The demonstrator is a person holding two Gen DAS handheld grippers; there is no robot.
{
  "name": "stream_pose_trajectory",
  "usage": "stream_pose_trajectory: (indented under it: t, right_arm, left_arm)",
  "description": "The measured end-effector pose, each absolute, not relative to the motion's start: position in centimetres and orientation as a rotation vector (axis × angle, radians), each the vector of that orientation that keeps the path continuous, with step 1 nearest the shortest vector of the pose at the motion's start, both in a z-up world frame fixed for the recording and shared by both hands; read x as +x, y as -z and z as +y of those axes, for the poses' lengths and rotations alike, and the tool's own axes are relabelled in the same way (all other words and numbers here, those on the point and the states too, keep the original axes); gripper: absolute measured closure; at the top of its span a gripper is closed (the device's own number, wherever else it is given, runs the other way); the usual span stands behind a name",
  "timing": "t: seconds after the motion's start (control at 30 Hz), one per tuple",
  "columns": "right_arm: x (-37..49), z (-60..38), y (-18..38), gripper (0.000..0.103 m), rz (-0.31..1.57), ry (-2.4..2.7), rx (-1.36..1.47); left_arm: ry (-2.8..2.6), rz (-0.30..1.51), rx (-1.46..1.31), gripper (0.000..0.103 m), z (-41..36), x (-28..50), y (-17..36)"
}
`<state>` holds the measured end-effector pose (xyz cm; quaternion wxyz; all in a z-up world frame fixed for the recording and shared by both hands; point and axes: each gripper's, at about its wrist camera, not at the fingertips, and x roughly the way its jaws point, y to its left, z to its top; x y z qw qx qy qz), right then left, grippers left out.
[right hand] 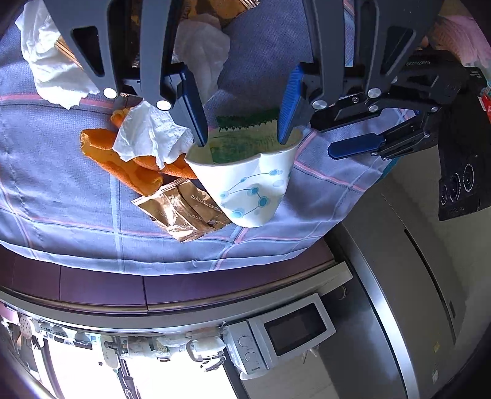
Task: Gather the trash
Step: 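Grasp a second white dotted cup with the left tool while the right tool grasps a clear plastic wrapper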
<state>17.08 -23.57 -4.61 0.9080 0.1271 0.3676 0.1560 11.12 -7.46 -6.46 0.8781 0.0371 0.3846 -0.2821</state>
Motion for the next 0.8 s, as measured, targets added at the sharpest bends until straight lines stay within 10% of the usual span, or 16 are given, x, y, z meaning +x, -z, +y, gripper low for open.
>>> stream_pose_trajectory:
  t: [0.13, 0.8]
  right_arm:
    - [17.2, -24.0, 4.8, 0.095, 0.767, -0.351, 0.300]
    - [11.6, -26.4, 4.3, 0.099, 0.764, -0.399, 0.380]
  left_arm:
    - [0.584, 0.807, 0.074, 0.049, -7.4, 11.3, 6.6]
    - [0.593, 0.839, 0.112, 0.066, -9.4, 11.9, 6.7]
